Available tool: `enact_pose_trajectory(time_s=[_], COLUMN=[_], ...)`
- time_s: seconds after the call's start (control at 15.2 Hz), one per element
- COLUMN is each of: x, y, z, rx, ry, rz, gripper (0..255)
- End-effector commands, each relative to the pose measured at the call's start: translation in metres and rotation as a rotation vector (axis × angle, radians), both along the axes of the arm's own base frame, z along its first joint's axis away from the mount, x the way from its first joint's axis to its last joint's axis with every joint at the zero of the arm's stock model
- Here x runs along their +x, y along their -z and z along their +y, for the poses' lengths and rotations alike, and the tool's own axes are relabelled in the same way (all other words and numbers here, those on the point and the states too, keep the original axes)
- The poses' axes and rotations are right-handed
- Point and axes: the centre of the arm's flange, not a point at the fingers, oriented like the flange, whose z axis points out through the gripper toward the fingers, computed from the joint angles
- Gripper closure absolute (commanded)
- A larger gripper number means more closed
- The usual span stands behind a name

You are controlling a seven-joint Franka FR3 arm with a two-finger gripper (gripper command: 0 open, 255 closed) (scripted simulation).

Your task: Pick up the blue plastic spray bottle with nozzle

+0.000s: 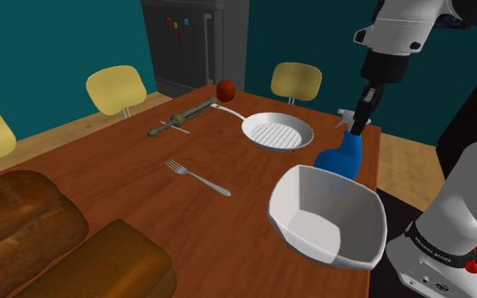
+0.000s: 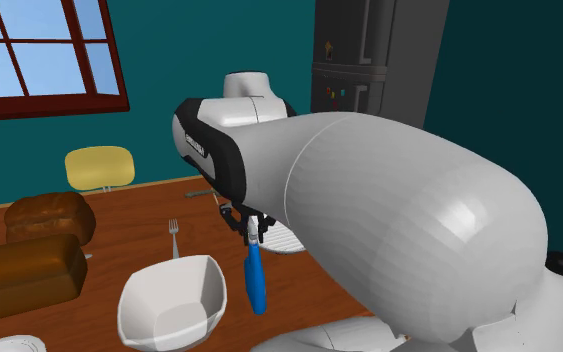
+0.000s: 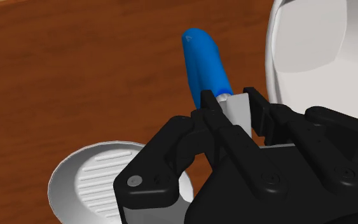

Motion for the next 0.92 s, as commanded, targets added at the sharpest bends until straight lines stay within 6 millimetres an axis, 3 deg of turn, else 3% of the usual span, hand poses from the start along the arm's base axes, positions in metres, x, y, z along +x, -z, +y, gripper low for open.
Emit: enact_pose_trajectory(time_s=[0.0, 0.86], x=[0.0, 0.0], y=[-0.005, -0.073], z=[0.0, 0.0], rx=[0.0, 0.0], ry=[0.0, 0.0], rz=[0.001, 0.001], gripper=[255, 255])
